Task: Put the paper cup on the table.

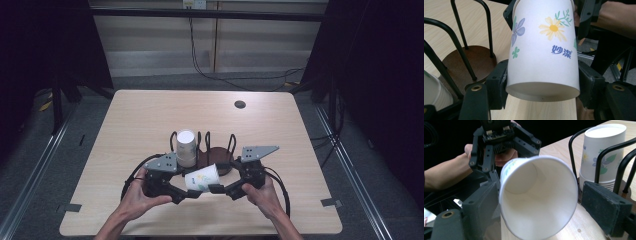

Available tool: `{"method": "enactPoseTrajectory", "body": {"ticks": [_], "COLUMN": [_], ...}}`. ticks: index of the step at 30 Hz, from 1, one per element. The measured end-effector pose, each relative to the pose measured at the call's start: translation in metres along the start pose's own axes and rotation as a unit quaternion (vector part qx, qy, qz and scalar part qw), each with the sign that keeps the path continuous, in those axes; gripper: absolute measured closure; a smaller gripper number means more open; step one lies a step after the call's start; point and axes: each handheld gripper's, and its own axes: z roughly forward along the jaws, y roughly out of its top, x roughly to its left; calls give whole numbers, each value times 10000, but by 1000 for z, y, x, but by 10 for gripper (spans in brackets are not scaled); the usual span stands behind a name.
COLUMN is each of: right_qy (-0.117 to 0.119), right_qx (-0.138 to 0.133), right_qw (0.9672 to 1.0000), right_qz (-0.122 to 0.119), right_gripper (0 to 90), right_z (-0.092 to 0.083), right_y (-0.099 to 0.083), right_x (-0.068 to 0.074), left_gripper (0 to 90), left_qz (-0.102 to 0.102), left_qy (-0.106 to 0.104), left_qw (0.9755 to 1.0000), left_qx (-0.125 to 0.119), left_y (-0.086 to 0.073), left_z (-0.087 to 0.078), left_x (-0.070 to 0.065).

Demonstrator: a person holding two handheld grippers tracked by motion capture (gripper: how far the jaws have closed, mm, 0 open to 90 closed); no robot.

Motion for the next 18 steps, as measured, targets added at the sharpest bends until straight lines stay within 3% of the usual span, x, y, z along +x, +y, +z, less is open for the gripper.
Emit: {"method": "enactPoseTrajectory", "body": {"ticks": [6,8,10,18], "right_qy": [126,113,130,221], "right_qx": [6,-19,-33,-122], "right_qw": [9999,9999,9999,9997], "right_qz": [8,-10,-12,40], "right_gripper": [145,203,202,246], "right_z": [3,4,4,3], "right_y": [0,0,0,-2], "right_x": [2,2,2,-3], "left_gripper": [364,364,364,361], "left_qz": [35,3,7,-140], "left_qy": [-24,-85,-86,-177], "left_qw": [10000,10000,10000,9997], "left_qx": [-5,-16,-21,-35], "left_y": [1,1,0,-2], "left_z": [0,1,2,1], "left_x": [0,-1,0,4]}}
